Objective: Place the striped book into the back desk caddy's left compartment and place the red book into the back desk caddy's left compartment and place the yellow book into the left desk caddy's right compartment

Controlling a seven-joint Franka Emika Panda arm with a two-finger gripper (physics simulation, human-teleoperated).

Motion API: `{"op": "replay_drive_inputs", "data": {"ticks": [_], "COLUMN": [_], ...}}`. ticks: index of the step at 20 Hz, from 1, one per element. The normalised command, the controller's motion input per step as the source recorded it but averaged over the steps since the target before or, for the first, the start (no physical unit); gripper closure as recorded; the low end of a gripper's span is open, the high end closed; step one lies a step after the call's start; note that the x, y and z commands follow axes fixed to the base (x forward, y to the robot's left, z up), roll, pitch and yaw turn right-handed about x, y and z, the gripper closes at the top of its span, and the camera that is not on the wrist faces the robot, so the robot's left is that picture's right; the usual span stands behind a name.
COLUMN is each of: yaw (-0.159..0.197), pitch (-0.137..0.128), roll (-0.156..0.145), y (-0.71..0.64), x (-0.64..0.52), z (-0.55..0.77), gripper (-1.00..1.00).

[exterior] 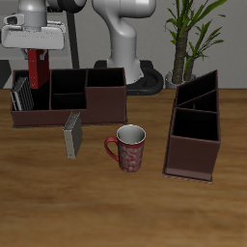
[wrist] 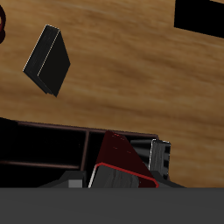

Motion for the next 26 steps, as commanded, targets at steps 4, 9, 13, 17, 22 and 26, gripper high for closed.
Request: {"op": "replay_drive_inputs", "data": {"ticks": [4, 9, 13, 17, 22, 26], "yaw": [-0.015, 0.012, 0.012, 0.008, -0.006, -0.029], "pitch": [0.052, 0.033, 0.048, 0.016, 0.019, 0.036], "roll": [0.022, -0.001, -0.006, 0.034, -0.01, -0.032], "y": [0.08, 0.05, -0.02, 0.11, 0.0, -0.14], "x": [0.07, 0.02, -0.01, -0.09, 0.01, 0.04], "z": [-0.27, -0.14, -0.17, -0.07, -0.06, -0.19], "gripper": [1.0, 1.0, 1.0, 1.0, 1.0, 1.0]}}
